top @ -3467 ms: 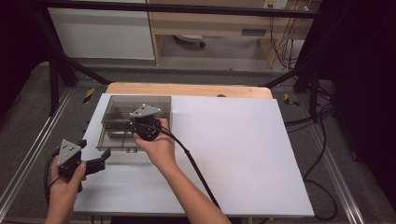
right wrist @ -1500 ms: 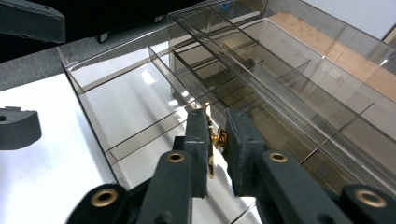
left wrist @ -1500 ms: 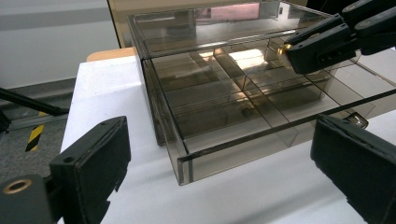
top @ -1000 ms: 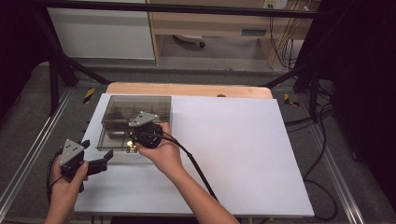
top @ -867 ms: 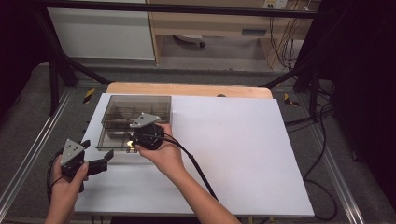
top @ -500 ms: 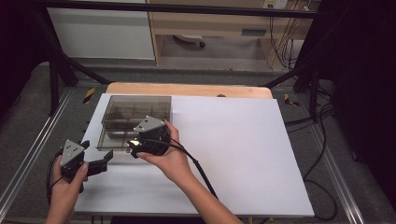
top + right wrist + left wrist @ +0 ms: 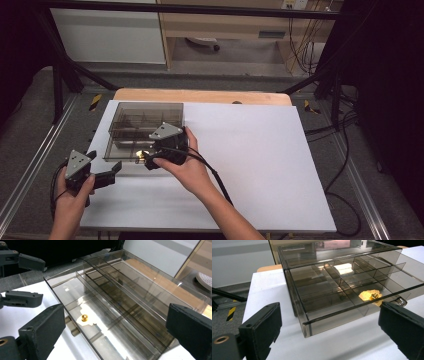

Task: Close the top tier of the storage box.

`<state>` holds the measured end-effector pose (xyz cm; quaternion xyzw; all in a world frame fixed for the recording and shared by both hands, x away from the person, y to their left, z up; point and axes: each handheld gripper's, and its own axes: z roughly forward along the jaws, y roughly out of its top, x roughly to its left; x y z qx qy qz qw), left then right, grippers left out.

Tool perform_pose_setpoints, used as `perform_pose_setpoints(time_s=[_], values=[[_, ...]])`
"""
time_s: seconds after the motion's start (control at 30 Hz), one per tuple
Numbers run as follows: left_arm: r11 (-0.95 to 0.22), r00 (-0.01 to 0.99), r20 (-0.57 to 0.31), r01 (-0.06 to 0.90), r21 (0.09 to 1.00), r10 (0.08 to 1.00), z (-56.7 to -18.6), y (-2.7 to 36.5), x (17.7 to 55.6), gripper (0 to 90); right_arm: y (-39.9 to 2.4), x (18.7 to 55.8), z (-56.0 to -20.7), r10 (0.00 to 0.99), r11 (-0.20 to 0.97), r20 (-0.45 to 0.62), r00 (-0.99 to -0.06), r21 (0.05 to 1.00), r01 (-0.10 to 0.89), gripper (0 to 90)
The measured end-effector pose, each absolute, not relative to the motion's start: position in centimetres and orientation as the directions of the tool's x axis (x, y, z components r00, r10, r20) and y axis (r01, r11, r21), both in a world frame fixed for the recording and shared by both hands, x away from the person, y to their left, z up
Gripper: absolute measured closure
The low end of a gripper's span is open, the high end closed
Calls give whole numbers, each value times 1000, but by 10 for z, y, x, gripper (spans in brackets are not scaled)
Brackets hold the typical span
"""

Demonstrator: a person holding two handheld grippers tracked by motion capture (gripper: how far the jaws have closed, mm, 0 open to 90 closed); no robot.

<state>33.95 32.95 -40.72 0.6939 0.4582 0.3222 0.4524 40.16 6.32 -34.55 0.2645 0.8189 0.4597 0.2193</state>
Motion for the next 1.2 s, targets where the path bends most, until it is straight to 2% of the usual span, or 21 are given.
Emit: perform_pose_setpoints(time_s=[0.5, 0.63, 0.87, 1.2], values=[[-192, 389, 48, 342, 920, 920, -408, 326, 340, 50, 21, 397, -356, 650, 381, -59, -758, 888, 258, 27], [-195, 386, 52, 342, 919, 921, -408, 325, 340, 50, 9, 400, -366, 666, 349, -18, -745, 891, 291, 36], [-195, 385, 52, 344, 918, 921, -408, 324, 339, 50, -6, 400, -370, 675, 372, -31, -737, 877, 305, 31], [-192, 393, 47, 338, 921, 918, -407, 325, 338, 50, -22, 402, -367, 700, 339, -6, -714, 882, 326, 30]])
